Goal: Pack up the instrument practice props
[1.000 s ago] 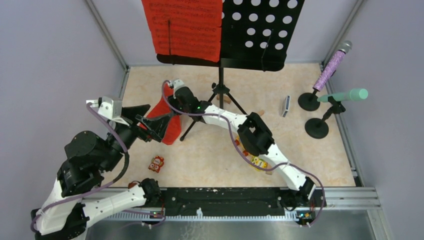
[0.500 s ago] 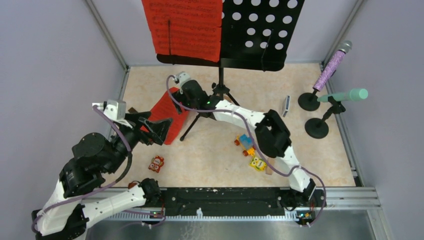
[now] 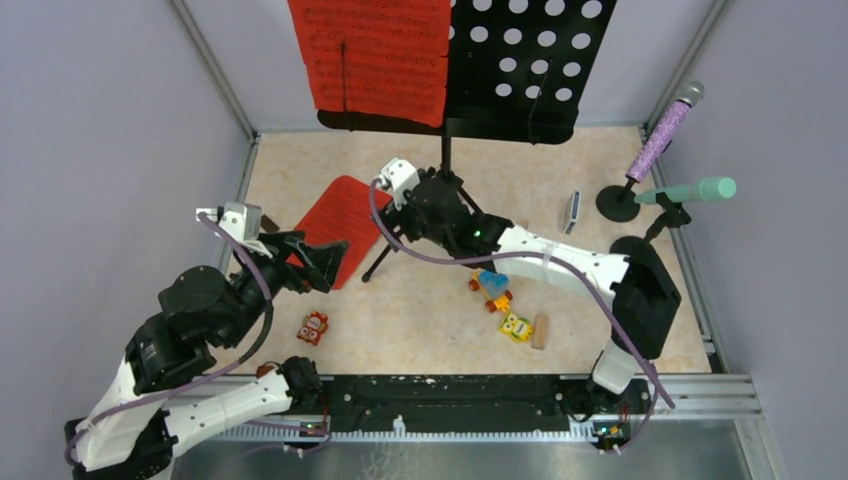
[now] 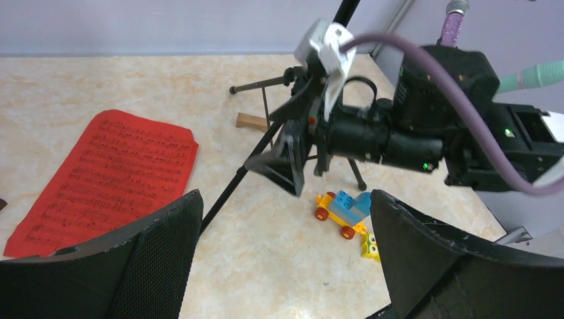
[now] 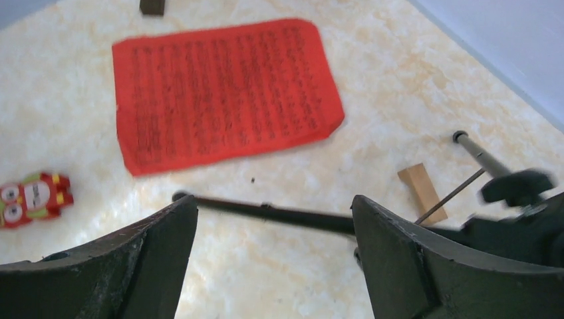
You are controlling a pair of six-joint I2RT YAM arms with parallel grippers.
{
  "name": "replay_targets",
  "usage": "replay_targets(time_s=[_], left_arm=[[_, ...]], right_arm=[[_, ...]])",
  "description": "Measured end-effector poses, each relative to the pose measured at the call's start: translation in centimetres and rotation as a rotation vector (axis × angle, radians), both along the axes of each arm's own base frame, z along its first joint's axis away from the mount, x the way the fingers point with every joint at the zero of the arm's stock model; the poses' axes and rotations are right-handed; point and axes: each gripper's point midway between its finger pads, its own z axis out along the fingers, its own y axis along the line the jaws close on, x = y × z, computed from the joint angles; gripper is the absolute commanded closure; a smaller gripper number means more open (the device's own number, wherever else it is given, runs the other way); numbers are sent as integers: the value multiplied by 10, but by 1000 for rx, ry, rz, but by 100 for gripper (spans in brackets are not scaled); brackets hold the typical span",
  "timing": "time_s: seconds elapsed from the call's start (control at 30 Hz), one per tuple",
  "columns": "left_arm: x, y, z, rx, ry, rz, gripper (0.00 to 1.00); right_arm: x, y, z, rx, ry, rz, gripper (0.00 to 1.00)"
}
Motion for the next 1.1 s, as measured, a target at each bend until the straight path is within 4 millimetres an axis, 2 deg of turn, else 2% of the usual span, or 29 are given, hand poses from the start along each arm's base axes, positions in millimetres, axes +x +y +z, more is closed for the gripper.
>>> replay_targets(time_s=[0.2, 0.37, 0.67, 0.77, 0.83, 0.97, 1.1], left_arm=[[3, -5, -14, 15, 29, 4, 1], [5, -6, -22, 22, 45, 13, 1], [7, -9, -28, 18, 59, 20, 1], [8, -13, -22, 7, 36, 6, 1], [7, -22, -16, 22, 17, -37, 1], [10, -54, 4, 56, -15, -142, 1], [19, -82, -1, 106, -13, -196, 1]], right_arm=[[-50, -6, -40, -124, 1, 91, 14], [-81, -28, -70, -169, 41, 130, 14], [-108, -59, -83, -132, 102, 117, 15], [-119, -70, -79, -104, 125, 111, 15], [-125, -78, -67, -76, 134, 104, 15], [-137, -87, -28, 34, 128, 129, 15], [-146, -91, 11, 100, 124, 159, 16]])
